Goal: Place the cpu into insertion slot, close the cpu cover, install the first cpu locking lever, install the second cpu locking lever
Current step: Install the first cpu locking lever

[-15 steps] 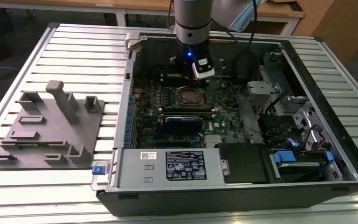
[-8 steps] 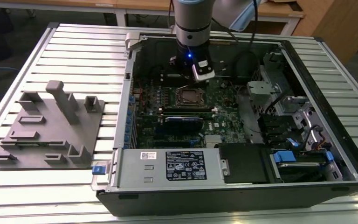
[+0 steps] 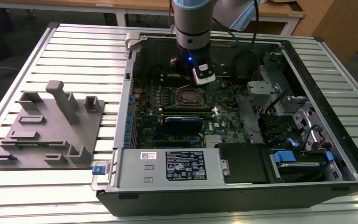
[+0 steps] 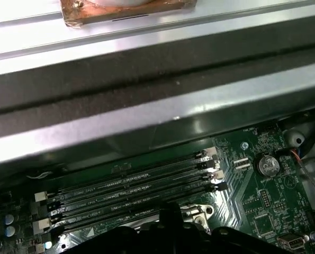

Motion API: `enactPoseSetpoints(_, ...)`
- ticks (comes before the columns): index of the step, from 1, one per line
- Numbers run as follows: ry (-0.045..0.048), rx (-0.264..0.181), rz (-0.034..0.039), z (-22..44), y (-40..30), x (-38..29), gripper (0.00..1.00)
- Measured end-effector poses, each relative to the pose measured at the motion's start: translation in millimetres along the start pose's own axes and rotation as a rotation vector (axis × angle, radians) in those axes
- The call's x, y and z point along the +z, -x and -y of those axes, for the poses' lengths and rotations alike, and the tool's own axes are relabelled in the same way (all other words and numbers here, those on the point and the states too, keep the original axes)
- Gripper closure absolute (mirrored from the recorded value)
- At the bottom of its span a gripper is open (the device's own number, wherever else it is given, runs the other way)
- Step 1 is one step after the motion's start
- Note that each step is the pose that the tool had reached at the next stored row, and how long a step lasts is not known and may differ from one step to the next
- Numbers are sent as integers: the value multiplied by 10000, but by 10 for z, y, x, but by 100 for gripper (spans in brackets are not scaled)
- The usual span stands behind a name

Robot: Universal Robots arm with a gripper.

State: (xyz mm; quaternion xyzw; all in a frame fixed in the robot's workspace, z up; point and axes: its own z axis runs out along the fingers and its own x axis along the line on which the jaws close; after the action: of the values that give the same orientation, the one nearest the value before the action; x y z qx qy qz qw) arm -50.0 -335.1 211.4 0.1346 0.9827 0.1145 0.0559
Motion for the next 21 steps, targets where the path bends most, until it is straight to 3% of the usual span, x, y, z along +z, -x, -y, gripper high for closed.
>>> enactPoseSetpoints(2, 99, 6, -5, 16, 3, -4, 90)
enactPoseSetpoints(6, 173, 10, 2, 25, -3, -6, 90)
enactPoseSetpoints(10, 366, 23, 16, 29, -19, -5, 90)
enactPoseSetpoints(12, 384, 17, 38, 32, -28, -6, 90)
enactPoseSetpoints(16, 412, 1, 108, 40, -54, -7, 90)
enactPoseSetpoints(21, 505, -33, 264, 53, -94, 3, 90)
